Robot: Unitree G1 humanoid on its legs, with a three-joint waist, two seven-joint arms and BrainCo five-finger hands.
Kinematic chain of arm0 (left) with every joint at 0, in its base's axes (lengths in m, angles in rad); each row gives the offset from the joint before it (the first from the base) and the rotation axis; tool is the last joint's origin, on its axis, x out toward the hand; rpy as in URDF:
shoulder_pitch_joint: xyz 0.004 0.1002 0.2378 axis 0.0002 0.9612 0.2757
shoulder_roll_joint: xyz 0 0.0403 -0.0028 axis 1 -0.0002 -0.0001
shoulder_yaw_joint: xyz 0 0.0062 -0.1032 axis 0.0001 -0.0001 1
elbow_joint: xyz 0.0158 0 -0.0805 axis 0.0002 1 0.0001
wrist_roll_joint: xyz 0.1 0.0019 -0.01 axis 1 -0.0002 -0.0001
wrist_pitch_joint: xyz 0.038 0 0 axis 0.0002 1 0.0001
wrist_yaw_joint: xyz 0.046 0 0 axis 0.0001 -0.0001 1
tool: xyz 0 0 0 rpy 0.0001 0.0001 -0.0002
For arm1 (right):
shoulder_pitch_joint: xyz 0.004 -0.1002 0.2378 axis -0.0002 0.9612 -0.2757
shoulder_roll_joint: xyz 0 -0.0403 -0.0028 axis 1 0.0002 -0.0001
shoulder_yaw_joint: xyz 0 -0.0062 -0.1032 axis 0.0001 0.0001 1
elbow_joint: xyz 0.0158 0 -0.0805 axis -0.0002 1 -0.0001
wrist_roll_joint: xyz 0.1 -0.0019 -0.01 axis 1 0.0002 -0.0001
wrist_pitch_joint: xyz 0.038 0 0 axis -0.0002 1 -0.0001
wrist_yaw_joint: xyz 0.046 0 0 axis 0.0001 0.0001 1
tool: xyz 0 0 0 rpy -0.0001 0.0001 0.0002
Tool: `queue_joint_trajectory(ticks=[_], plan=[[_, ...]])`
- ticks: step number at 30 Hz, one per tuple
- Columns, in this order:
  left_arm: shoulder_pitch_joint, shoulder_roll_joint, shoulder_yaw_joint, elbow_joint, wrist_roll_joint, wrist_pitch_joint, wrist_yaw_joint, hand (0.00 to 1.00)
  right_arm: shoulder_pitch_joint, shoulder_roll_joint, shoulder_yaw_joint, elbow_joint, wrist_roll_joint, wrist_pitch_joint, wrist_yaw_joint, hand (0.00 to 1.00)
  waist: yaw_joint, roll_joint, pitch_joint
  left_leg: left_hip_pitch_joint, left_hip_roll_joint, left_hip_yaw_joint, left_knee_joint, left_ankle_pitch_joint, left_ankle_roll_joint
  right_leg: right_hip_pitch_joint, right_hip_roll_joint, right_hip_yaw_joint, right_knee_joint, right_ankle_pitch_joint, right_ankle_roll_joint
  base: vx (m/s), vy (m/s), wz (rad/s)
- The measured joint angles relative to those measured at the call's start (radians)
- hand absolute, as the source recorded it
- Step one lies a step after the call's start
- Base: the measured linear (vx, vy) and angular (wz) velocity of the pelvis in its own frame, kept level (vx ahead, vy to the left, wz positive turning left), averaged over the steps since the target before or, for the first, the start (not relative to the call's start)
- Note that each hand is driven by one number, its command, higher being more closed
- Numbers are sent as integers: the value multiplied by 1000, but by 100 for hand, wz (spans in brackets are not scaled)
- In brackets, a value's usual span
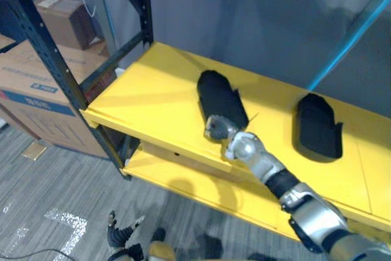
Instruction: Walk over and take plastic housings, then place them on the shelf
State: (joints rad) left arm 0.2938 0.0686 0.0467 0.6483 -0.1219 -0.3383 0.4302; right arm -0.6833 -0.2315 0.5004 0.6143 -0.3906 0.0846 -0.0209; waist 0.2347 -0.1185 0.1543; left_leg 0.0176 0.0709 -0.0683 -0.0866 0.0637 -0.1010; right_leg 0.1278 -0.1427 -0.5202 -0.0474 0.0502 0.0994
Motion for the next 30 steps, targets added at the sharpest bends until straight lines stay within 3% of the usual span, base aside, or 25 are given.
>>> queue_joint_trajectory(ticks=[7,13,23,30], plan=[[0,-3,-26,-9,-35,1,9,0,-42,47,-86,66,86,98,-87,100,0,7,25,8,-22,-1,-1,4,6,15,-17,-3,-15,8,13,1,1,1],[-1,-3,-28,-24,-39,11,25,0,-82,66,-127,84,124,176,-113,100,-1,6,39,7,-34,0,-2,6,9,15,-30,-4,-16,12,20,0,0,0],[-24,-11,-28,-36,-39,14,27,0,-118,81,-166,109,194,211,-136,100,-2,-1,67,17,-39,3,-2,7,10,30,-38,-4,-18,10,19,-9,-2,0],[-37,-13,-50,-41,-43,20,30,0,-127,79,-166,78,220,284,-155,100,-4,-5,66,9,-28,16,-2,1,17,16,-38,4,-13,15,23,4,-12,-4]])
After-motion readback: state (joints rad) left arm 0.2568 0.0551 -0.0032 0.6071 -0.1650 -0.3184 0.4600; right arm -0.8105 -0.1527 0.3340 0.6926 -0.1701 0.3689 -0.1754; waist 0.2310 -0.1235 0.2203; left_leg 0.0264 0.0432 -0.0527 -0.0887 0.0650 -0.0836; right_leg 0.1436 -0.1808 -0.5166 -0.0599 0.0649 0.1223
